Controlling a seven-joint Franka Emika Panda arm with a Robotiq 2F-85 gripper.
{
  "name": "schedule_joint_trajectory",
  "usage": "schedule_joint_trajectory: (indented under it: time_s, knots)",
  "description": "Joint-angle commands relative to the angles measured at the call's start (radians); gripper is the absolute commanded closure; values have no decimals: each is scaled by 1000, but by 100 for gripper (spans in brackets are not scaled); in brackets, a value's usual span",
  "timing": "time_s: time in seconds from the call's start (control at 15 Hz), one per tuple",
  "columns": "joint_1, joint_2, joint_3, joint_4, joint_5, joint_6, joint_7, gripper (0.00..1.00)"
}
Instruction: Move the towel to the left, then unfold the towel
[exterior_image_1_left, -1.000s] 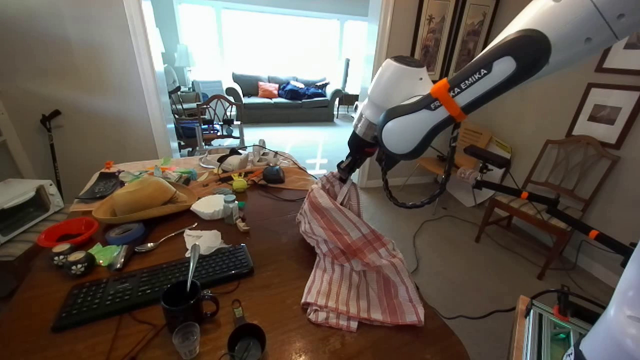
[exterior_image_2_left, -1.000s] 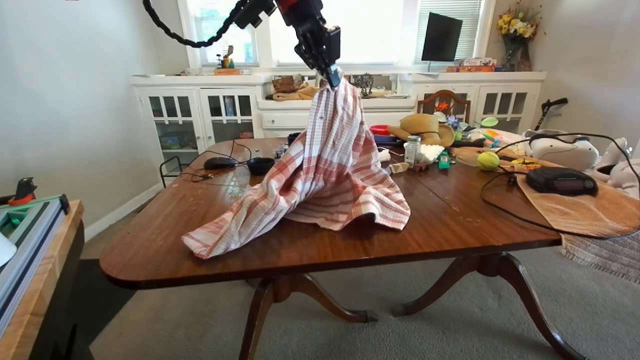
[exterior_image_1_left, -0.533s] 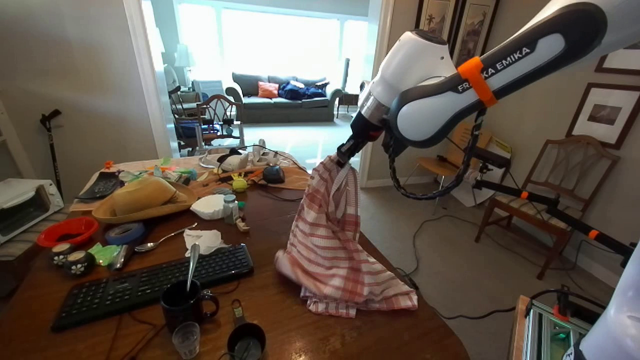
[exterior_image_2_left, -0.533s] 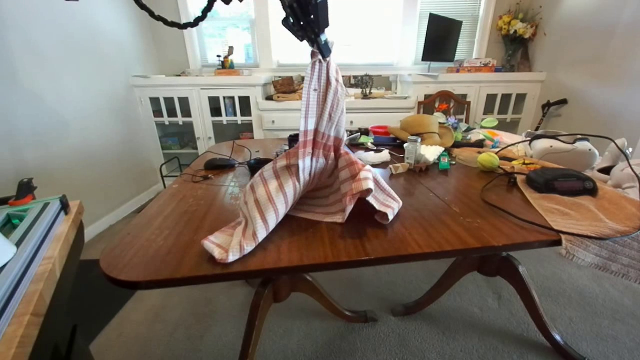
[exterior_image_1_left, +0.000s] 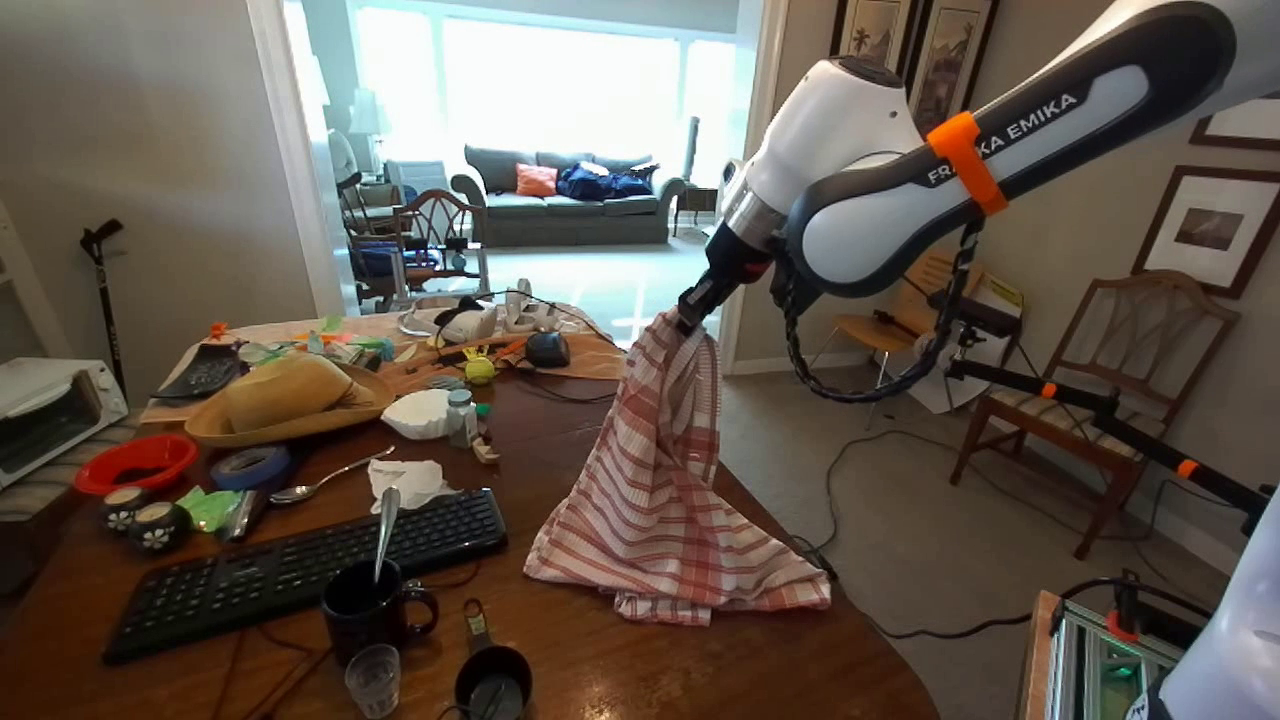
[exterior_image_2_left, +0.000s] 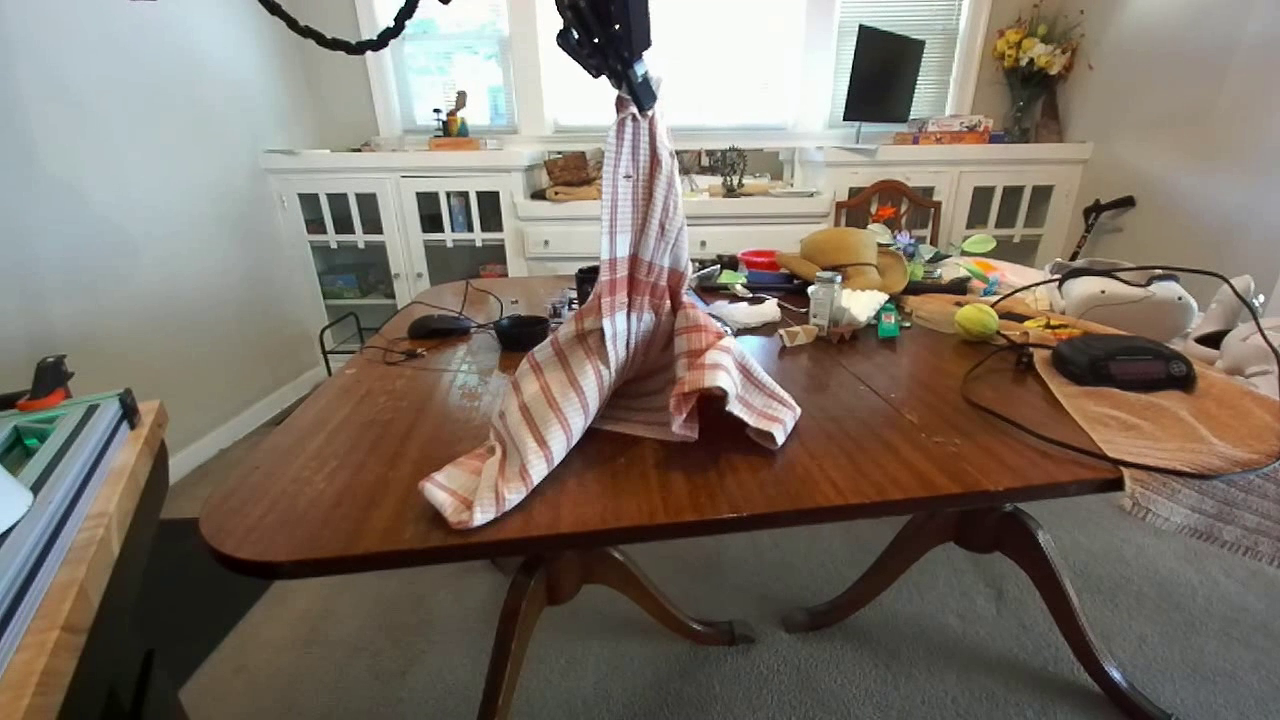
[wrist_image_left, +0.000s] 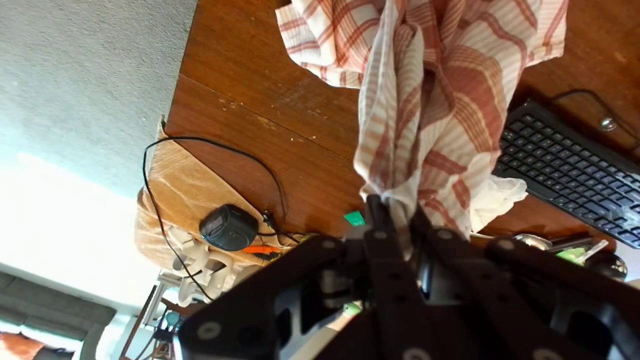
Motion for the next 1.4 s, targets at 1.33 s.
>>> schedule_joint_trajectory:
  time_s: [1.33]
  knots:
    - [-47,602,-188,408,-763,103,713,97]
